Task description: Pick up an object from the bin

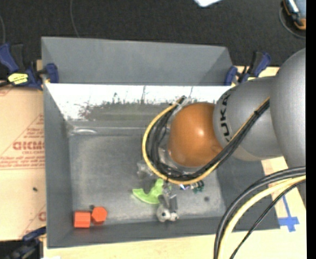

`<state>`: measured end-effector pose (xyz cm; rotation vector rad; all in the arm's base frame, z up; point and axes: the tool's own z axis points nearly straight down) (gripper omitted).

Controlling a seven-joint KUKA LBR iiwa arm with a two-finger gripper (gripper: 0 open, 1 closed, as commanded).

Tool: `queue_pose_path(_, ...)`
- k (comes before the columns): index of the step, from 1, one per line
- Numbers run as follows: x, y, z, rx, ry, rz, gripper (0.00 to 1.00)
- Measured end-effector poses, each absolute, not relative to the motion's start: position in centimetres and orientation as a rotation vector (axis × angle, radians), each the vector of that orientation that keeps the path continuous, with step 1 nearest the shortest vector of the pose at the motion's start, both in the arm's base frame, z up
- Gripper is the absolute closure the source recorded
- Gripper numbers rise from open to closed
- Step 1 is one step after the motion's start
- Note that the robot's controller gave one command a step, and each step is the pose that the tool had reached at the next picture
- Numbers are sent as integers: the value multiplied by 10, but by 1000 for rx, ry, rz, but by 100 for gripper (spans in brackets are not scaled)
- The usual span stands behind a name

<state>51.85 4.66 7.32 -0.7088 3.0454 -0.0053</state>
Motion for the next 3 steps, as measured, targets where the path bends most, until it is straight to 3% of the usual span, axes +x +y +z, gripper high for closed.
queue_pose_path(1,504,41,75,-380,3097,4,100)
queue_pose_path(3,503,41,79,-380,3100,4,100)
